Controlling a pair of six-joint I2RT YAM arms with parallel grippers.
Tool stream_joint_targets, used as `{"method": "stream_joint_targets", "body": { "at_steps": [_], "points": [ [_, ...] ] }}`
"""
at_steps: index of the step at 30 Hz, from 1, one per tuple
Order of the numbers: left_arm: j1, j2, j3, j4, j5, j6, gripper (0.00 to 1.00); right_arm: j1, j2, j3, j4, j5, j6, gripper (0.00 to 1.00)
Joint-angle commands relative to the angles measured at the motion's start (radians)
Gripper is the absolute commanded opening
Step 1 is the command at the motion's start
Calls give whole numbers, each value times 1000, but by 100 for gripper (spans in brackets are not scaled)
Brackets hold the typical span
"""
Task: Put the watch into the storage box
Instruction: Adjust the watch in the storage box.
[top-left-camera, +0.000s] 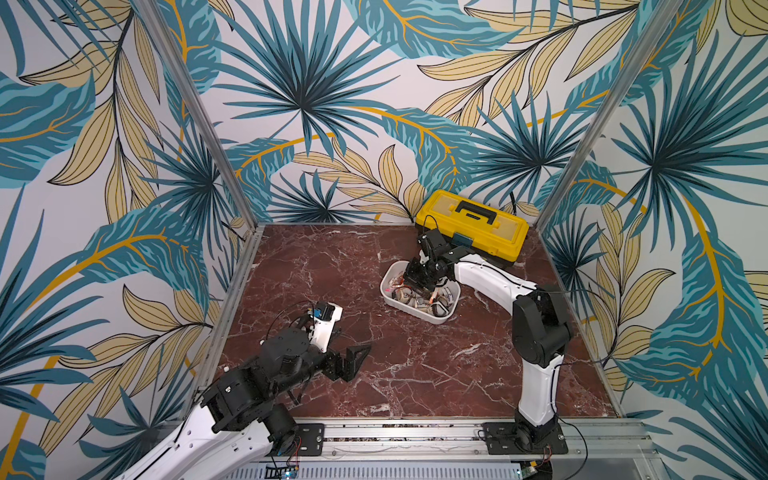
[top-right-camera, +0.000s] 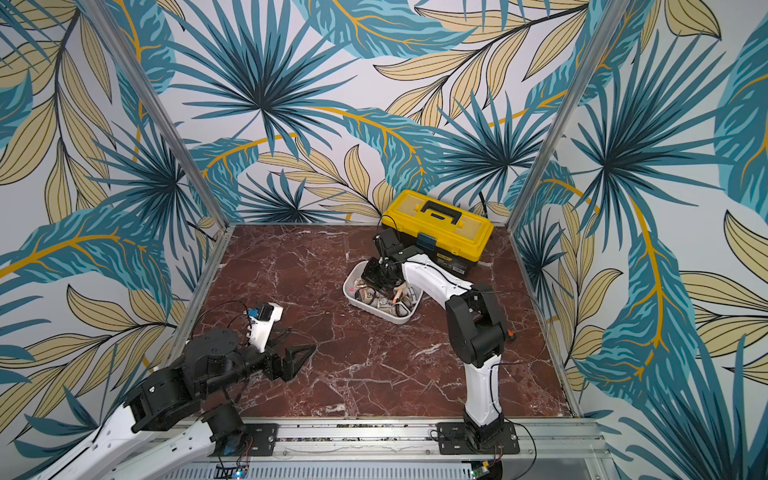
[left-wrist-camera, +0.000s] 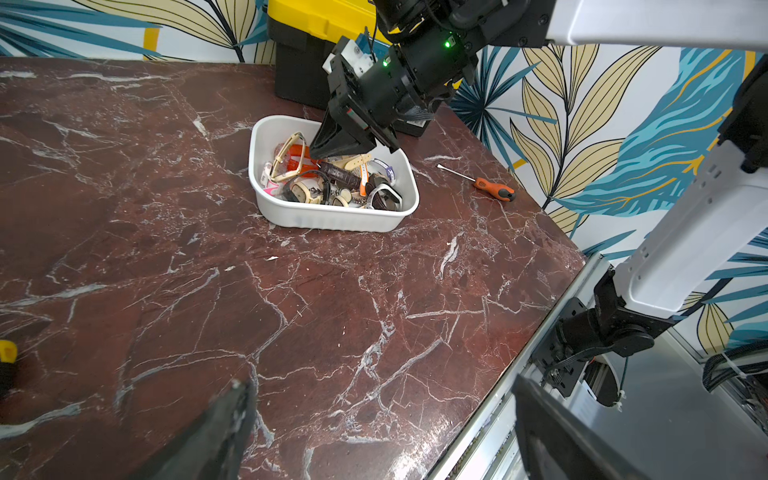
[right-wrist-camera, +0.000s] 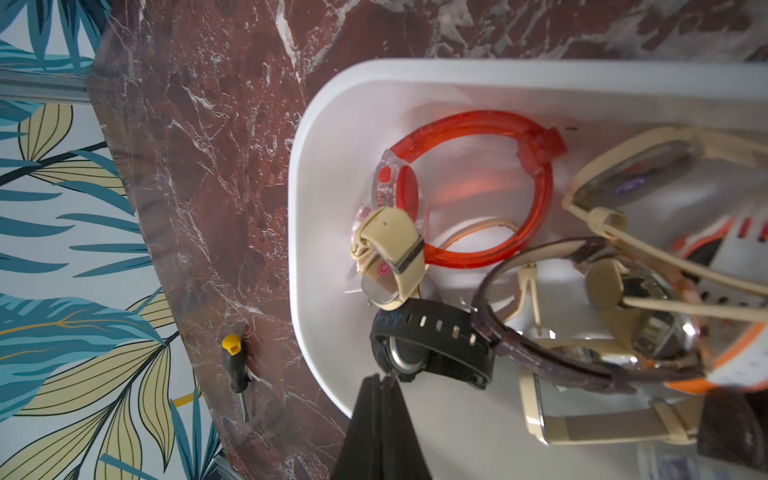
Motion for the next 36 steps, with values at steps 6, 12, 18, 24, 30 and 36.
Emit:
{"method": "stream_joint_targets", "body": {
  "at_steps": [6,12,18,24,30,36],
  "points": [
    [-2,-3,-12,5,-12,4,100,-3,71,56,15,32,-9,0],
    [-3,-3,-14,8,-11,5,100,-19,115,93,-1,104,-22,0],
    [-2,-2,-18,11,-15,5,100,-33,131,104,-30,179,-43,0],
    [-3,9,-17,10,-16,6,100,-48,128,80,-29,195,-51,0],
    [-2,14,-18,11,-15,4,100,-67,115,65,-59,191,-67,0],
    [-2,22,-18,13,-15,5,100,-76,104,45,-34,130,-68,0]
  ]
}}
